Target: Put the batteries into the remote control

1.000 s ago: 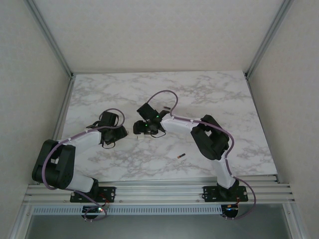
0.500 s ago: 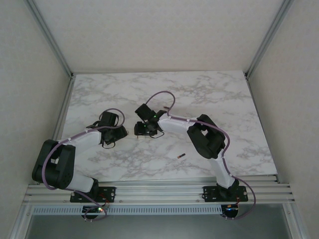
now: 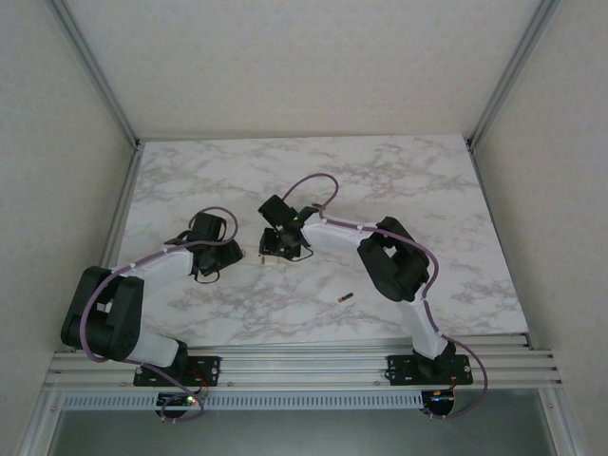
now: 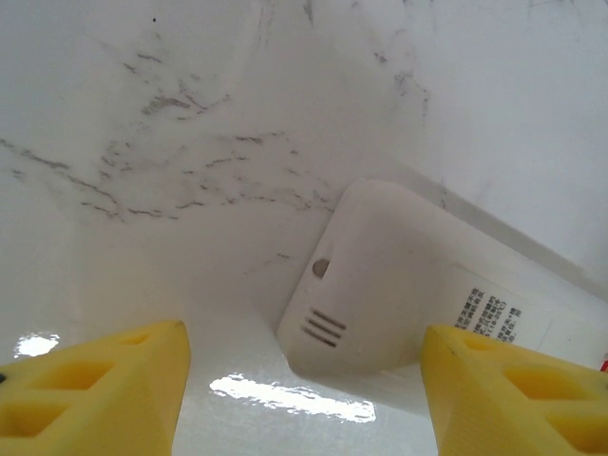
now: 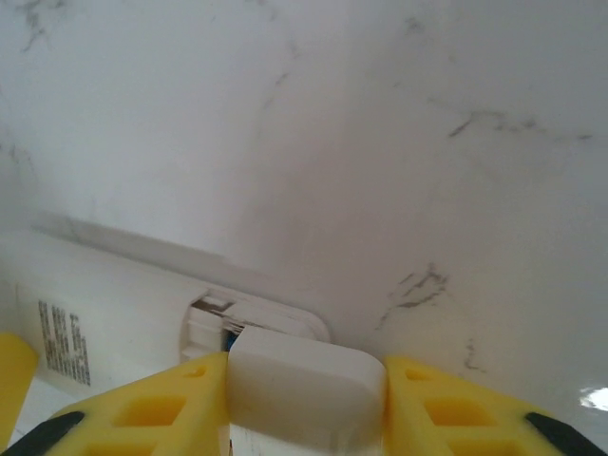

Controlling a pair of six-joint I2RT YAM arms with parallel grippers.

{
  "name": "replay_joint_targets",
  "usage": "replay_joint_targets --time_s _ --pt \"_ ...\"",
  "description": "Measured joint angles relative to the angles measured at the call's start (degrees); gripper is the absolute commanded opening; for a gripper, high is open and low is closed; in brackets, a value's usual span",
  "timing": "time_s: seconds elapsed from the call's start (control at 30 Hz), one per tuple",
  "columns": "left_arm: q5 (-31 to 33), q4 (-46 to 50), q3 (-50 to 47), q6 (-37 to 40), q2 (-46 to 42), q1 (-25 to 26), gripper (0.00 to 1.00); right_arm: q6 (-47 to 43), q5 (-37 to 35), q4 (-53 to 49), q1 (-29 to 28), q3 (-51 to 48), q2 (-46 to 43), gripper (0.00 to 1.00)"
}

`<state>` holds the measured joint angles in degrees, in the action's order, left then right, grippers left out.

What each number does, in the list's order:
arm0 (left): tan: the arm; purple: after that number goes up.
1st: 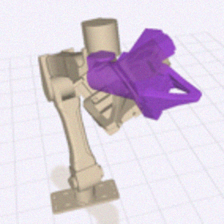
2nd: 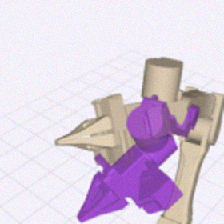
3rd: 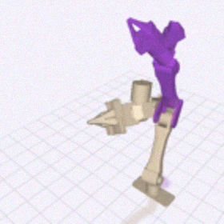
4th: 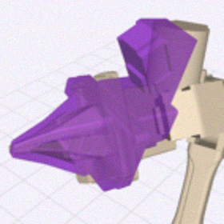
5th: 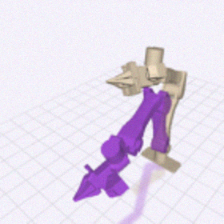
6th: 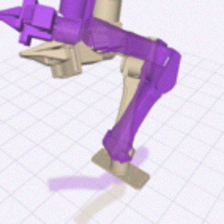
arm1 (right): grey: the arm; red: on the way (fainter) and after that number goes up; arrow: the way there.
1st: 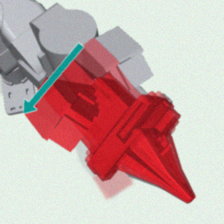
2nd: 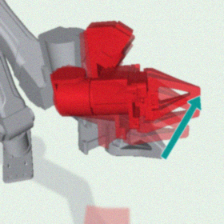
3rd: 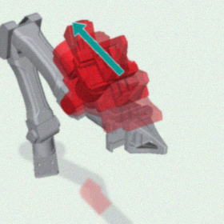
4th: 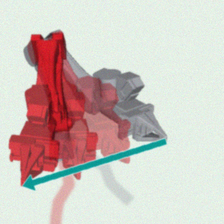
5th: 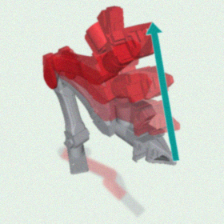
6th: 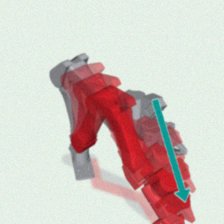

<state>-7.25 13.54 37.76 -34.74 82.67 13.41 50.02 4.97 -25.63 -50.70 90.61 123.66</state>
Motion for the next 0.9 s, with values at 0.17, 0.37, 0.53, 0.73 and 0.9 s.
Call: replay_joint_targets --time_s 0.17,0.37,0.53,0.73,0.9 --pt "0.28 0.00 0.00 0.00 0.00 0.02 0.64 3.67 0.85 -1.92 1.64 1.95 0.00 0.37" --pt "0.68 0.00 0.00 0.02 0.00 0.00 0.64 4.81 2.43 -2.62 1.81 5.20 0.52 0.36" --pt "0.66 0.00 0.00 0.04 0.00 0.02 0.64 2.45 2.54 -5.11 1.81 8.04 2.58 0.36" --pt "0.66 -0.04 0.00 0.07 0.11 0.02 0.64 -1.01 2.54 -7.89 1.81 9.68 4.55 0.37" --pt "0.66 -0.44 0.00 0.22 0.33 0.02 0.64 -4.09 2.51 -9.90 1.79 11.04 5.46 0.39"
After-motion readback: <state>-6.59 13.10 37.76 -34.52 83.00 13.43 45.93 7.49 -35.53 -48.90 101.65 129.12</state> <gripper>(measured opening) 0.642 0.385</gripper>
